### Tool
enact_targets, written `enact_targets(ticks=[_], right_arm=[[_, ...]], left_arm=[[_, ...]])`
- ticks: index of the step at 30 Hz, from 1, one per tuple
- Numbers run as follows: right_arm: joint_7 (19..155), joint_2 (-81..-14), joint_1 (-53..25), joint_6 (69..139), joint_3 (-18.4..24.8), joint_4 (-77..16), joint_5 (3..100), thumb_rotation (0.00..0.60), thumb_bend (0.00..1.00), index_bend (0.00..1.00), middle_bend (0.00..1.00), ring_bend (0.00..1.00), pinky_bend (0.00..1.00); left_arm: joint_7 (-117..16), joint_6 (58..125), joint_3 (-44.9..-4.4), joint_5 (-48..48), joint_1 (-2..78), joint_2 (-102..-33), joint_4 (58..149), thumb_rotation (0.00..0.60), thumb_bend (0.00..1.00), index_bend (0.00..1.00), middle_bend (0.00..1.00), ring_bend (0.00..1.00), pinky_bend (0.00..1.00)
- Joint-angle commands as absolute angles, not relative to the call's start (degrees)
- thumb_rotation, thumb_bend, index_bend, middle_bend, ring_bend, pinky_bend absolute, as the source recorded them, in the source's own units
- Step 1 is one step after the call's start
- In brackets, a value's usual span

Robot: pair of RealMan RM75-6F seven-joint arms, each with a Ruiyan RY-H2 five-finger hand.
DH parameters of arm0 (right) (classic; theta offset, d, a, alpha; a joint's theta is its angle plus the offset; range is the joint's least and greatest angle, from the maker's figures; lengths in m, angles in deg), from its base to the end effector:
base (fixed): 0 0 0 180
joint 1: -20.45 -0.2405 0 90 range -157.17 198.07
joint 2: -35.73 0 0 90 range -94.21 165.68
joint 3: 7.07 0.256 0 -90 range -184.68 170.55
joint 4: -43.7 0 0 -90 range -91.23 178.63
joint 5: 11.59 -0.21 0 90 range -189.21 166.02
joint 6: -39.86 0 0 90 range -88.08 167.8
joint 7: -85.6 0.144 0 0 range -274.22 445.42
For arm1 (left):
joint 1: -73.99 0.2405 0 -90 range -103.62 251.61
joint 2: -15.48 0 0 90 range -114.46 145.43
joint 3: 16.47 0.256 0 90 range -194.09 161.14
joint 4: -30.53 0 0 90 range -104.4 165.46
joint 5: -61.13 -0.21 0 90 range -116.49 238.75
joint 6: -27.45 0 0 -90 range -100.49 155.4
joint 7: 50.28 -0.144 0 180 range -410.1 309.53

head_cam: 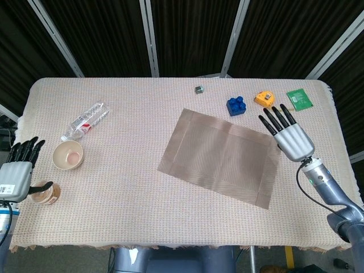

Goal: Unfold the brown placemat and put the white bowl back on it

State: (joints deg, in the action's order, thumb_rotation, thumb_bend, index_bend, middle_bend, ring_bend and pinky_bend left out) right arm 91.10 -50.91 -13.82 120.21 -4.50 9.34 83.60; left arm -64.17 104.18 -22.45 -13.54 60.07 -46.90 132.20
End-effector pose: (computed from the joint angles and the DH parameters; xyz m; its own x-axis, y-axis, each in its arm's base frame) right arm -0.2881 -0.3750 0.1304 0.7440 0.3292 0.5815 -0.4671 -0.3662 0.8048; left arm -0.2741 0.2328 0.1493 0.4663 0.0666 0.8821 0.8842 -0.0067 -0.4670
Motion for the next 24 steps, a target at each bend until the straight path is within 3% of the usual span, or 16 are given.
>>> enact_targets(ticks=[1,7,12,24], right_arm=[[94.01,-39.77,-7.31,120.88,-2.01,-13.22,77.01,0.6,0.0,0.0,0.0,0.0,0.0],[93.12,-31.85,-2.21,120.39,-2.11,-33.55,71.93,0.6,0.0,0.0,0.0,0.0,0.0],[88.98,-30.33,1.35,122.15,-2.7,-44.62,69.04,0.6,0.0,0.0,0.0,0.0,0.0],[76.59,-31.3,5.71,124.09,-3.82,-58.59,64.74,0.6,0.0,0.0,0.0,0.0,0.0]], left_arm=[[-62.5,102.59,-21.97,-17.32,58.31,-47.73,132.96,0.6,0.04,0.0,0.0,0.0,0.0],[-65.12,99.24,-22.7,-21.1,53.98,-50.81,133.68,0.6,0.04,0.0,0.0,0.0,0.0],[-68.75,94.28,-24.54,-19.97,49.12,-55.31,131.78,0.6,0.05,0.01,0.0,0.0,0.0],[-74.73,83.75,-27.92,-16.72,37.31,-69.48,118.43,0.6,0.12,0.15,0.0,0.0,0.0]])
